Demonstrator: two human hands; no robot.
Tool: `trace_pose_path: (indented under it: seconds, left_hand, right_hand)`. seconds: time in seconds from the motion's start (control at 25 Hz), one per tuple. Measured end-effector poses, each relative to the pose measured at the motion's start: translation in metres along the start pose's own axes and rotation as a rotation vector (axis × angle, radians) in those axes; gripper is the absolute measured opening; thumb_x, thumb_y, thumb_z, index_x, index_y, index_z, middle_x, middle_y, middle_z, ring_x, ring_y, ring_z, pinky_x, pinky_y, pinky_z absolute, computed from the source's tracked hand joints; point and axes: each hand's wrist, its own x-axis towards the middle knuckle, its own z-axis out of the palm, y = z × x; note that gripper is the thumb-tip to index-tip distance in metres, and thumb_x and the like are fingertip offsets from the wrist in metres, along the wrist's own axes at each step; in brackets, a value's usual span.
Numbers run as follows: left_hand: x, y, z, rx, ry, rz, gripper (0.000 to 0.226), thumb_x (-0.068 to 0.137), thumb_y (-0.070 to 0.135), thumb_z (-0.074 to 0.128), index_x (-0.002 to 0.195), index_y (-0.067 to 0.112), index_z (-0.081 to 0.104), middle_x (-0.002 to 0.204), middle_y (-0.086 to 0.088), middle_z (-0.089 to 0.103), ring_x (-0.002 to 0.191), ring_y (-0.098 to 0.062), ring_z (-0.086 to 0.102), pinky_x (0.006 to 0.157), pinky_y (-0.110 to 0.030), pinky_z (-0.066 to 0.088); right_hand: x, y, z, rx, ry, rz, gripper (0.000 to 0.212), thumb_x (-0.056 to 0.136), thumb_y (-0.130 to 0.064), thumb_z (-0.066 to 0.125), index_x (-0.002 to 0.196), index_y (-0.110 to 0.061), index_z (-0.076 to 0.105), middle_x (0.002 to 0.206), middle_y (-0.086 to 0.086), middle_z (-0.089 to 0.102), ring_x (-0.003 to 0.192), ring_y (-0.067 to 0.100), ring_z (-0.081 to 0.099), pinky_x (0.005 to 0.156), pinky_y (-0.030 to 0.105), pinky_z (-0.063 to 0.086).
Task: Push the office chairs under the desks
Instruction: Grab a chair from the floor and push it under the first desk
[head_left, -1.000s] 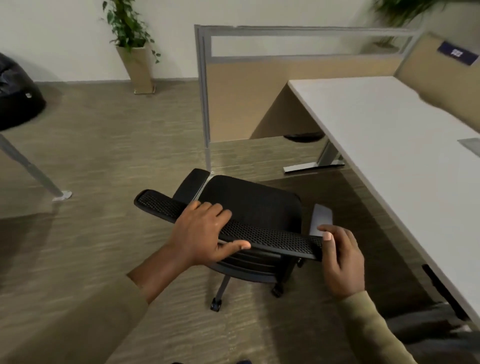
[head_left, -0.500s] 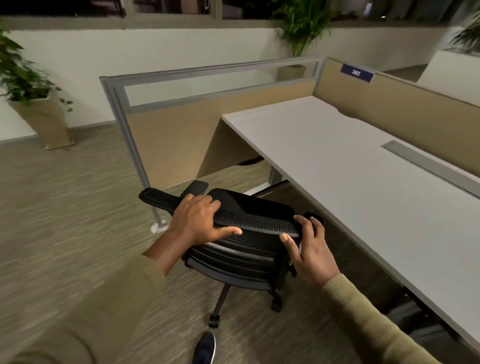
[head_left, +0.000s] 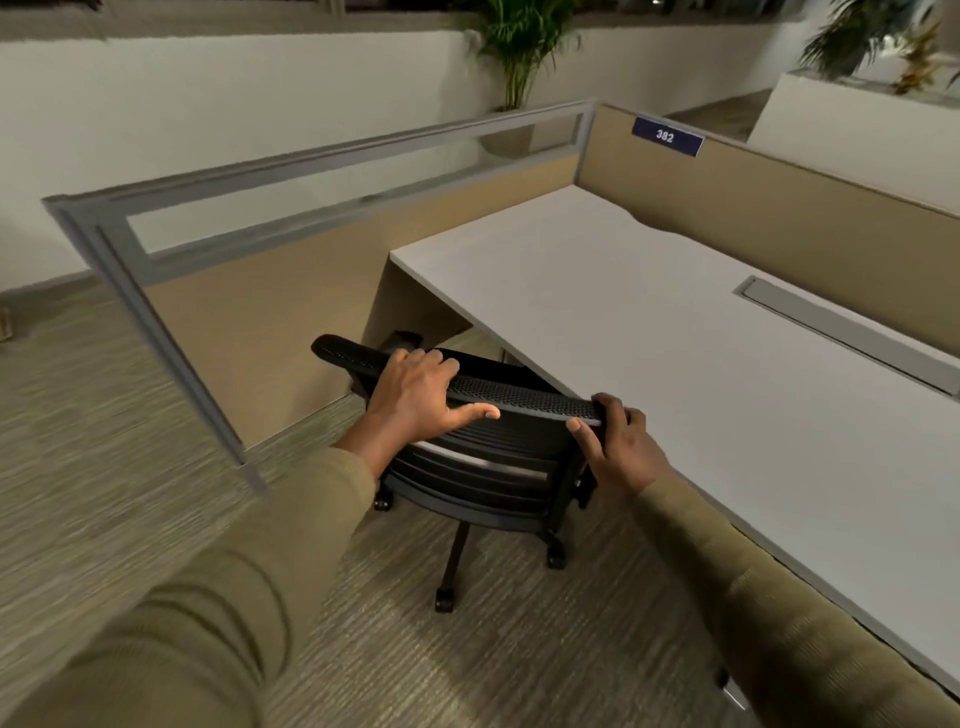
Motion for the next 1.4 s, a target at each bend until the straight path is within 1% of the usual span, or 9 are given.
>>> trace_pose_path:
  seconds: [0.2, 0.4, 0.56, 0.72, 0.8, 0.88, 1.0, 1.24, 1.4]
  left_hand:
    - [0.052, -0.028, 0.010, -0.010, -0.001, 0.053, 0.105, 0.072, 0.102, 0.015, 0.112, 0.019, 0.067, 0.101, -0.005, 0.065, 0.095, -0.025, 0.059, 0.092, -0.045, 0.042]
    - [0.062, -0.049, 0.024, -0.024, 0.076, 0.137, 0.100, 0.073, 0.100, 0.019, 0.103, 0.018, 0.068, 0.090, -0.004, 0.064, 0.085, -0.024, 0.059, 0.084, -0.042, 0.042]
    - [0.064, -0.064, 0.024, -0.046, 0.069, 0.166, 0.095, 0.076, 0.098, 0.022, 0.102, 0.019, 0.066, 0.088, -0.002, 0.061, 0.084, -0.022, 0.055, 0.086, -0.043, 0.041]
    - [0.049, -0.069, 0.023, -0.064, 0.049, 0.142, 0.098, 0.076, 0.097, 0.022, 0.113, 0.017, 0.062, 0.103, -0.007, 0.063, 0.100, -0.027, 0.057, 0.096, -0.047, 0.041]
    - [0.033, -0.059, 0.027, -0.103, 0.066, 0.056, 0.097, 0.082, 0.092, 0.025, 0.132, 0.015, 0.056, 0.127, -0.014, 0.059, 0.124, -0.033, 0.050, 0.112, -0.052, 0.032]
    - [0.007, -0.043, 0.034, -0.147, 0.083, -0.027, 0.090, 0.092, 0.080, 0.030, 0.154, 0.014, 0.034, 0.157, -0.018, 0.035, 0.149, -0.035, 0.025, 0.123, -0.055, 0.013]
    - [-0.052, -0.008, 0.043, -0.200, 0.090, -0.048, 0.086, 0.097, 0.071, 0.030, 0.162, 0.019, 0.005, 0.169, -0.016, 0.000, 0.155, -0.032, -0.003, 0.125, -0.055, -0.001]
    - [-0.209, 0.088, 0.052, -0.252, -0.085, 0.001, 0.092, 0.091, 0.074, 0.018, 0.161, 0.016, 0.011, 0.168, -0.017, 0.002, 0.155, -0.033, -0.001, 0.124, -0.058, 0.000]
    - [-0.317, 0.138, 0.049, -0.225, -0.182, 0.083, 0.093, 0.089, 0.076, 0.013, 0.162, 0.019, 0.005, 0.169, -0.013, -0.005, 0.156, -0.029, -0.008, 0.124, -0.055, -0.006]
  right_hand:
    - [0.033, -0.020, -0.002, -0.040, 0.076, 0.075, 0.070, 0.091, -0.073, 0.035, 0.144, -0.028, 0.032, 0.133, 0.019, 0.048, 0.112, 0.039, 0.060, 0.094, 0.047, 0.050]
    - [0.022, -0.029, 0.015, -0.071, 0.078, 0.079, 0.068, 0.092, -0.073, 0.032, 0.144, -0.029, 0.028, 0.134, 0.018, 0.047, 0.107, 0.039, 0.062, 0.092, 0.050, 0.054]
    - [0.017, -0.046, 0.021, -0.108, 0.070, 0.094, 0.067, 0.095, -0.069, 0.033, 0.147, -0.027, 0.026, 0.135, 0.017, 0.045, 0.105, 0.035, 0.063, 0.087, 0.044, 0.054]
    - [-0.001, -0.057, 0.023, -0.098, 0.023, 0.124, 0.073, 0.096, -0.067, 0.035, 0.155, -0.028, 0.012, 0.148, 0.019, 0.036, 0.119, 0.036, 0.058, 0.092, 0.044, 0.051]
    - [-0.021, -0.055, 0.023, -0.121, 0.009, 0.121, 0.081, 0.096, -0.067, 0.036, 0.157, -0.032, -0.004, 0.157, 0.016, 0.028, 0.126, 0.034, 0.054, 0.093, 0.044, 0.050]
    - [-0.048, -0.050, 0.024, -0.139, -0.002, 0.113, 0.086, 0.095, -0.068, 0.036, 0.155, -0.036, -0.016, 0.162, 0.016, 0.021, 0.127, 0.034, 0.054, 0.094, 0.044, 0.052]
    - [-0.102, -0.038, 0.033, -0.169, -0.030, 0.134, 0.087, 0.094, -0.070, 0.034, 0.154, -0.037, -0.020, 0.166, 0.016, 0.008, 0.131, 0.036, 0.051, 0.101, 0.047, 0.048]
    - [-0.254, -0.005, 0.074, -0.200, -0.052, 0.189, 0.088, 0.091, -0.075, 0.033, 0.156, -0.036, -0.014, 0.166, 0.015, 0.009, 0.134, 0.037, 0.048, 0.103, 0.047, 0.046]
    - [-0.356, 0.008, 0.108, -0.168, -0.077, 0.271, 0.087, 0.093, -0.072, 0.034, 0.157, -0.033, -0.012, 0.167, 0.015, 0.006, 0.140, 0.034, 0.042, 0.109, 0.045, 0.042]
